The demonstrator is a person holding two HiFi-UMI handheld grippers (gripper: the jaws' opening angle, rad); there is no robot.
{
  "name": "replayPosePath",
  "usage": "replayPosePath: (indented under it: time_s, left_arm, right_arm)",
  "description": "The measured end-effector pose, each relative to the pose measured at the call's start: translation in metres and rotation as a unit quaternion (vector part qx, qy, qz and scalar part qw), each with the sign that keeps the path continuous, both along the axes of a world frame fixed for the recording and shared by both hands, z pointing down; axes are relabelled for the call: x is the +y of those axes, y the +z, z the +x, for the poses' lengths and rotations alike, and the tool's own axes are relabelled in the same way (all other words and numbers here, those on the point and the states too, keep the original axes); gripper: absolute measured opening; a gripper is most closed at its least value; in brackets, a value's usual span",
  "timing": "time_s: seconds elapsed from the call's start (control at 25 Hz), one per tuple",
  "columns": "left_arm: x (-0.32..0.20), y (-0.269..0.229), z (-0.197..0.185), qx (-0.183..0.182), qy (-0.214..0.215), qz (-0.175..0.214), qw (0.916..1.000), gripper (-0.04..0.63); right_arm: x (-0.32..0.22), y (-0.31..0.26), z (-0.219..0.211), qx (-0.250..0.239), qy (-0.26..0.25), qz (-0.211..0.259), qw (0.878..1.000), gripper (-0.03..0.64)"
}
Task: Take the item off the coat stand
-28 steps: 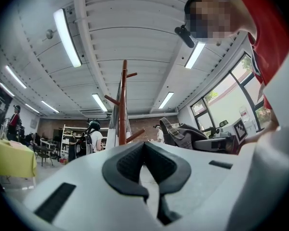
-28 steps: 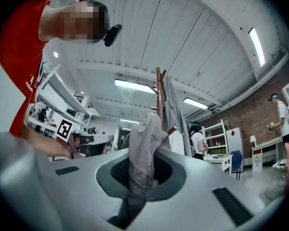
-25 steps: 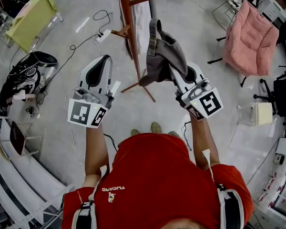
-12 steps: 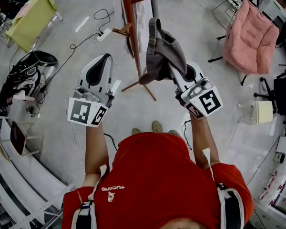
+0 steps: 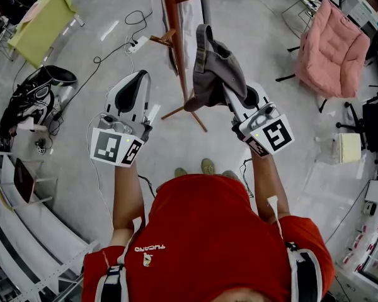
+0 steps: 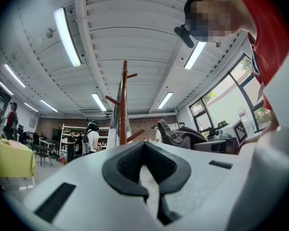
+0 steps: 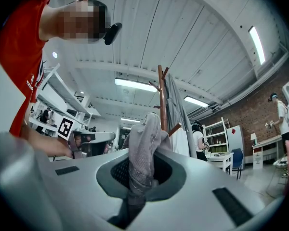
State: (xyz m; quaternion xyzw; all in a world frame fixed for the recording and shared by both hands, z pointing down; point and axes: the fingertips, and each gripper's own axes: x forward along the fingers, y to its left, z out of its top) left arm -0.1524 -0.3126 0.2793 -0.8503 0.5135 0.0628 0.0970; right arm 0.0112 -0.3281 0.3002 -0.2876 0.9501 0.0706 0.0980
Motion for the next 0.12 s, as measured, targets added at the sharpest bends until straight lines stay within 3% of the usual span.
replayPosePath:
  time_s: [0.12]
  left_arm:
    - [0.0012,0.0009,-0.0012,0.002,0.000,0.000,1.0000,0.009]
  right_arm:
    - [0.0017,0.0010,-0.0014,0.001,0.000,0.000,1.000,0.032]
